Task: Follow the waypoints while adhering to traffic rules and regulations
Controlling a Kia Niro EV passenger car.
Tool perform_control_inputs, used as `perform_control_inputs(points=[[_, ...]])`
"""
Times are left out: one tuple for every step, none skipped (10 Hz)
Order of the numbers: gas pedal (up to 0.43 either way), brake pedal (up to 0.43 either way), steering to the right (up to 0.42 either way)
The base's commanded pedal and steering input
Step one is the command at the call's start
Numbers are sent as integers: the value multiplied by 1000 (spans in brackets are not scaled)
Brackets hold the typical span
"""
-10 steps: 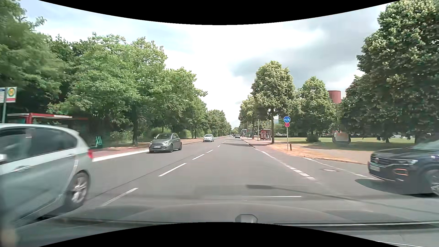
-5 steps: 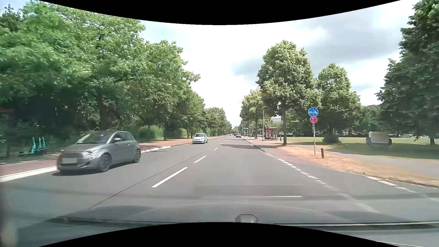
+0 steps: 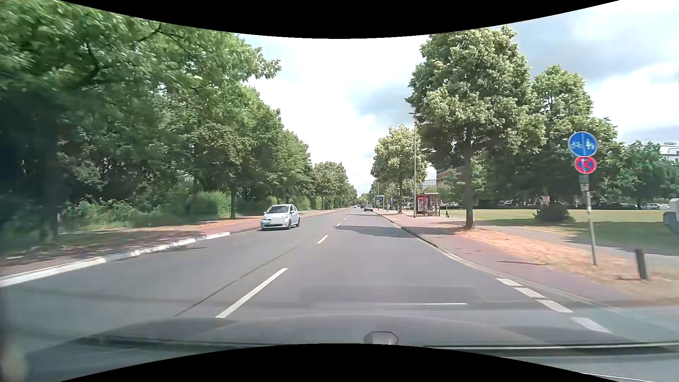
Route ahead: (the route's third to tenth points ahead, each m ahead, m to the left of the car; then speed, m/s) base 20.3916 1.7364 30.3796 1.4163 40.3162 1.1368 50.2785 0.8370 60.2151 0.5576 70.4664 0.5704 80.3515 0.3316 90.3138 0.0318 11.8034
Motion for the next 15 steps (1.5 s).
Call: perform_control_inputs(points=[[169, 12, 3], [169, 18, 3], [169, 18, 3], [169, 12, 4], [169, 18, 4], [157, 18, 4], [157, 12, 5], [157, 12, 5], [157, 12, 6], [150, 12, 6], [150, 12, 6], [150, 12, 6], [150, 12, 6], [157, 18, 5], [157, 18, 4]])
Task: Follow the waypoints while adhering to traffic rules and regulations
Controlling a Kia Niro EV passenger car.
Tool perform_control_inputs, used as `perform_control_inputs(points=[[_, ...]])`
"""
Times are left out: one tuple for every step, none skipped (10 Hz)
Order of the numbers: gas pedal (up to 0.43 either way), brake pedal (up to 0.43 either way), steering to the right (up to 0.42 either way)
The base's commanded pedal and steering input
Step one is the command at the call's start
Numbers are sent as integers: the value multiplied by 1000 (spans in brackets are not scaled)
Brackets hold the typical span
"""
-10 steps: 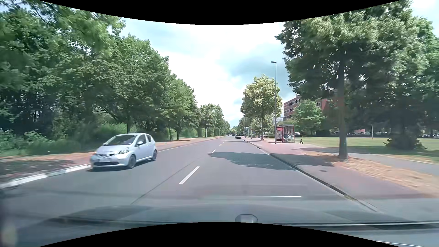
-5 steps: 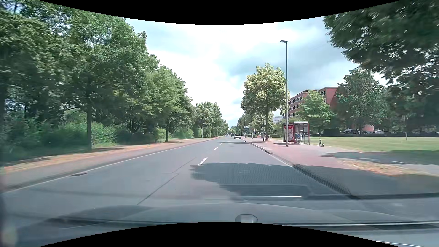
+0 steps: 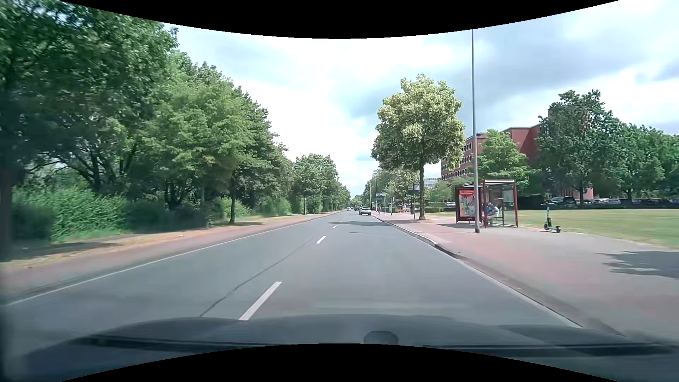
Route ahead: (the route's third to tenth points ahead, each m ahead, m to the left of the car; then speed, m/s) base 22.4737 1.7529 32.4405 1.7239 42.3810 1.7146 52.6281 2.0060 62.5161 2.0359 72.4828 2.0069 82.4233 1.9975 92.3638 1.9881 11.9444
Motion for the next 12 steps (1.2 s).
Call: perform_control_inputs(points=[[157, 18, 4], [157, 12, 4], [150, 18, 4], [150, 12, 4], [150, 18, 3], [150, 12, 3], [150, 18, 2], [150, 12, 0], [150, 18, -1], [157, 12, -4], [157, 12, -6], [157, 18, -8]])
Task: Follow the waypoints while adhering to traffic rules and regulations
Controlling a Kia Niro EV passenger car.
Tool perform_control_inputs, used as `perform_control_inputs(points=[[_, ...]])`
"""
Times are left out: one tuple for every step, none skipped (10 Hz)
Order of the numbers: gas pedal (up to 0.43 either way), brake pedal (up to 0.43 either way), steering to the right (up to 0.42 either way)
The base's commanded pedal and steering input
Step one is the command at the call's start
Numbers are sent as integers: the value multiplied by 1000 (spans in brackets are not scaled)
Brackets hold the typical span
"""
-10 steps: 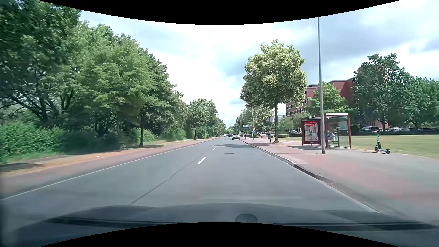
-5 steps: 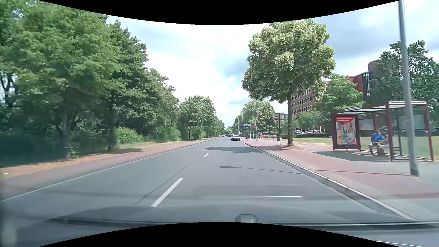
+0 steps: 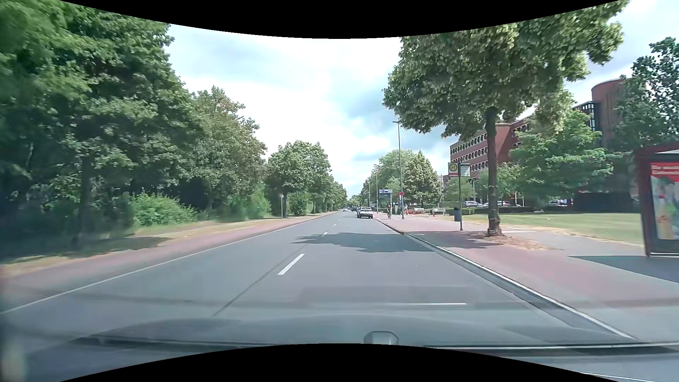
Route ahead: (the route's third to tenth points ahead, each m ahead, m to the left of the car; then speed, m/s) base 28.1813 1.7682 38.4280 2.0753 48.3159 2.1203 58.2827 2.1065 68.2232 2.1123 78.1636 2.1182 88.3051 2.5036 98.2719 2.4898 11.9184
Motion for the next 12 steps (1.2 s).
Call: perform_control_inputs(points=[[157, 12, -11], [157, 12, -14], [157, 18, -16], [157, 12, -16], [157, 12, -16], [157, 18, -15], [157, 12, -15], [157, 12, -14], [157, 12, -10], [150, 12, -9], [150, 18, -8], [150, 18, -7]])
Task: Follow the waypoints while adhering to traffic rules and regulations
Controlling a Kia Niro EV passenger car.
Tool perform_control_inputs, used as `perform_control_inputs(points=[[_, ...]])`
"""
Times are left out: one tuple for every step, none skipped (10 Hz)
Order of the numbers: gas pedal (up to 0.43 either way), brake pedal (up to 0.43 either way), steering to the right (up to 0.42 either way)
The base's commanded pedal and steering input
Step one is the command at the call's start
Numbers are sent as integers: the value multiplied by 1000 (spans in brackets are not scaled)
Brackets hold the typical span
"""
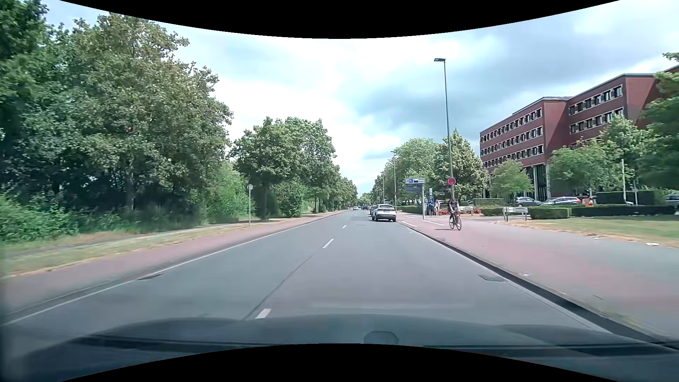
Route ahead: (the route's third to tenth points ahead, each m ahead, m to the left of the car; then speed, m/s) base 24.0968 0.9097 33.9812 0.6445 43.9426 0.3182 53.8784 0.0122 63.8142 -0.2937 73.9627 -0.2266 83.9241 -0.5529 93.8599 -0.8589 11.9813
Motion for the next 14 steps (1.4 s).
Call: perform_control_inputs(points=[[150, 18, -7], [150, 12, -8], [150, 18, -8], [150, 18, -8], [150, 18, -7], [150, 12, -7], [150, 18, -5], [150, 18, -5], [150, 18, -5], [157, 18, -3], [157, 12, 1], [157, 12, 1], [157, 12, 1], [157, 18, 3]])
